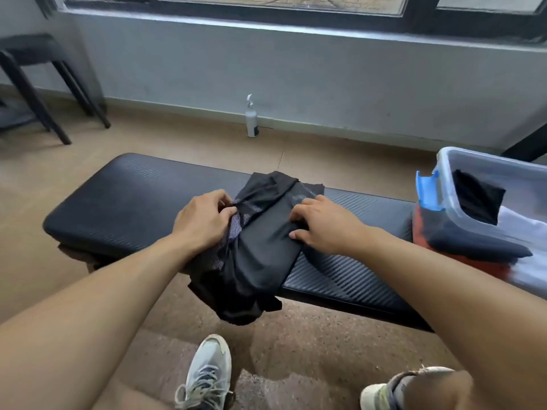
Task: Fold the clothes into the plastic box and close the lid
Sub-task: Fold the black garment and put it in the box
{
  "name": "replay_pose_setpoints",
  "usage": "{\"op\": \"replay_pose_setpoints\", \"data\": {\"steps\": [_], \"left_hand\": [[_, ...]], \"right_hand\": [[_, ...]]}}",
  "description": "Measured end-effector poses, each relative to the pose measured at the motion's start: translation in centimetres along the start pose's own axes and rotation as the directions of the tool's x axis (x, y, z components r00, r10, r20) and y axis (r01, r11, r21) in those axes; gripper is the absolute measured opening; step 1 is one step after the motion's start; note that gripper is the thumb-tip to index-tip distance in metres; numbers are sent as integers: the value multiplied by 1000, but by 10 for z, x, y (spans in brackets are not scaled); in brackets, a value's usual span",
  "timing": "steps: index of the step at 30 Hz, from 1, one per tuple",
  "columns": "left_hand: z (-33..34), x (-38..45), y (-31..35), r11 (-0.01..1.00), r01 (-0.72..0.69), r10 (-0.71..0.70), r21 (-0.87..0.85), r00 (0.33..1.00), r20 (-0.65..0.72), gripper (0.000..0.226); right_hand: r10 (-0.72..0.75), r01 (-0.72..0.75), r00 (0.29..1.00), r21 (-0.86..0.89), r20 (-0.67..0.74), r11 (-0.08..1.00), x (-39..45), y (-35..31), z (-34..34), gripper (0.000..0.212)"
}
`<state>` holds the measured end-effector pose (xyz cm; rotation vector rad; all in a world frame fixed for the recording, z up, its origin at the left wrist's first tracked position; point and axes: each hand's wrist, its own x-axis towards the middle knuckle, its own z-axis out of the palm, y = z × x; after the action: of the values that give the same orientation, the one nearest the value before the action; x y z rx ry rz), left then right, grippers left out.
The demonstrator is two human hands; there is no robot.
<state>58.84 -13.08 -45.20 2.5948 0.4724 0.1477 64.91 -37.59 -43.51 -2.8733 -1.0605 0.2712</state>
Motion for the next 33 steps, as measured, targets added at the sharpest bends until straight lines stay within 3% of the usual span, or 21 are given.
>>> {"op": "replay_pose_setpoints", "data": {"steps": [2,5,8,9,10,11,13,14,16,18,20,22,25,28,33], "left_hand": [[-6,2,0,998,25,-31,-59,995,-96,13],[-13,5,-3,990,41,-63,-134,984,-166,16],[-14,5,-4,981,-34,-4,-190,981,-194,14],[-14,4,-3,974,-72,29,-216,980,-196,13],[-15,3,0,965,-108,58,-238,977,-206,13],[-16,2,3,956,-143,86,-256,971,-221,13],[-18,0,10,923,-243,174,-298,955,-242,13],[-19,-1,13,898,-306,235,-315,941,-244,13],[-22,-5,19,851,-426,362,-308,900,-242,14],[-26,-10,27,833,-520,441,-190,830,-340,21],[-34,-12,34,850,-522,420,-73,755,-504,34],[-42,-10,35,879,-471,361,-71,756,-545,45],[-48,-3,23,906,-423,392,10,830,-397,56],[-53,3,5,939,-338,344,67,920,-185,67],[-54,11,-18,978,-162,145,134,981,130,72]], "right_hand": [[4,-2,999,-45,33,999,0,-8,-5,25],[-2,16,986,-80,169,997,-7,-26,-15,37],[24,-135,922,263,387,955,-19,-38,-26,52],[39,-178,925,339,379,924,-22,-40,-27,48],[74,-171,959,353,273,920,-24,-40,-27,41],[131,-150,988,304,81,941,-24,-37,-25,32],[210,-148,940,237,-267,960,-21,-26,-24,23],[224,-138,918,267,-328,954,-19,-20,-26,34],[200,-121,940,279,-277,953,-14,-7,-26,64],[138,-108,980,199,-145,974,-12,0,-19,79],[87,-85,996,100,-16,991,-11,7,-11,84],[106,-108,993,55,48,993,-9,12,-11,87],[201,-216,971,115,129,970,-9,12,-15,87],[248,-263,935,24,253,965,-13,10,-12,61],[237,-224,960,-99,148,970,-22,5,-15,29]]}}
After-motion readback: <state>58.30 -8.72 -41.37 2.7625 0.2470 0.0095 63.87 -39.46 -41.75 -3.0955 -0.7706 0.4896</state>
